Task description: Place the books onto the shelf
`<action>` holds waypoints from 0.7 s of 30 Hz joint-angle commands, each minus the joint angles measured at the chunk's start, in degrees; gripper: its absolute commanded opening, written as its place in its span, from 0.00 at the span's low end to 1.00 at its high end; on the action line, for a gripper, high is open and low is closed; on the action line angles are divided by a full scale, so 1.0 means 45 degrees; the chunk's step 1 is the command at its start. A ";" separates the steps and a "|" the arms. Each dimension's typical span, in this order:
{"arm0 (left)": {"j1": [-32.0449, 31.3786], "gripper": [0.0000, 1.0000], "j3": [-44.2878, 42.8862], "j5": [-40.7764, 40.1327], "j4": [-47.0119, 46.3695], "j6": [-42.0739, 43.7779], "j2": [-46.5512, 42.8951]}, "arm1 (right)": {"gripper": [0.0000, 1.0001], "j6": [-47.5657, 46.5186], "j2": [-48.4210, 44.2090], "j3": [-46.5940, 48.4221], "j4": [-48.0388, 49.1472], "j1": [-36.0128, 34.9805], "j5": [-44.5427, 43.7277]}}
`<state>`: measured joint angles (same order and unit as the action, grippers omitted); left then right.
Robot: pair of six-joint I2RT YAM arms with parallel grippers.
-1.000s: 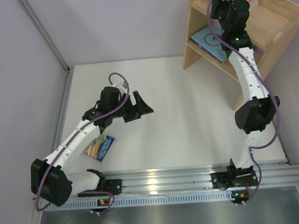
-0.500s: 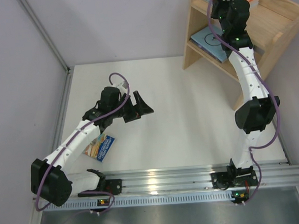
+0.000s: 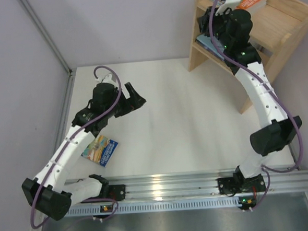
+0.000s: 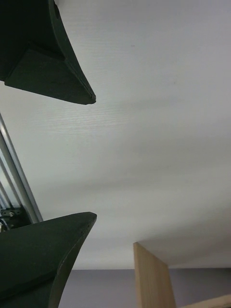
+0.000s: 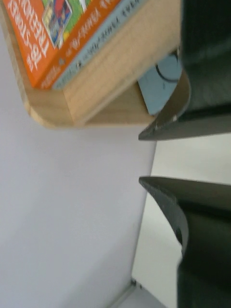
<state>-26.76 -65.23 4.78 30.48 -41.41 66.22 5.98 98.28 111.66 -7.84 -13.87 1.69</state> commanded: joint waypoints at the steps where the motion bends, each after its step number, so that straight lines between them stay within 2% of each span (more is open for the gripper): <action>1: 0.0262 0.99 -0.0913 -0.2737 0.1386 0.0140 -0.0865 | 0.43 0.0505 -0.1972 -0.0611 -0.0558 -0.1543 0.0173; 4: 0.1157 0.99 -0.0779 -0.3735 0.2149 -0.0016 -0.1315 | 0.63 0.2434 -0.2776 -0.2619 -0.0389 -0.2989 0.0092; 5: 0.1472 0.99 -0.0603 -0.3776 0.2269 -0.0191 -0.1432 | 0.66 0.4239 -0.2932 -0.4075 -0.0059 -0.3553 0.0208; 6: 0.1842 0.99 -0.0389 -0.3795 0.2347 -0.0309 -0.1743 | 0.82 0.4895 -0.3127 -0.4863 0.1105 -0.3829 0.0538; 7: 0.2677 0.99 0.0135 -0.3699 0.2406 -0.0445 -0.1881 | 0.89 0.5424 -0.3129 -0.5528 0.1503 -0.4200 0.0503; 9: 0.3677 0.99 0.0762 -0.3213 0.2445 -0.0661 -0.2387 | 0.90 0.6463 -0.2723 -0.6880 0.2243 -0.5546 -0.0333; 12: 0.6056 0.99 0.2206 -0.2431 0.2465 -0.0759 -0.2779 | 0.90 0.7632 -0.1087 -0.6767 0.1783 -0.6954 -0.0865; 15: 0.7253 0.98 0.2873 -0.2039 0.2407 -0.0740 -0.2820 | 0.87 0.9370 0.0419 -0.6512 0.1394 -0.7951 -0.1039; 17: 0.8327 0.98 0.3381 -0.1298 0.2212 -0.0410 -0.2743 | 0.84 1.1340 0.0912 -0.6939 0.1390 -0.8671 -0.1739; 19: 0.9184 0.98 0.3635 -0.0869 0.2016 -0.0097 -0.2353 | 0.88 1.2610 0.1459 -0.7833 0.1895 -0.9123 -0.2113; 21: 0.9579 0.97 0.3617 -0.0787 0.2016 0.0392 -0.1827 | 0.88 1.3805 0.2062 -0.8443 0.3450 -0.9593 -0.2096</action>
<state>13.67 -49.06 -1.98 40.99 -42.78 55.94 54.96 106.48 75.92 -1.43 -54.28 -4.38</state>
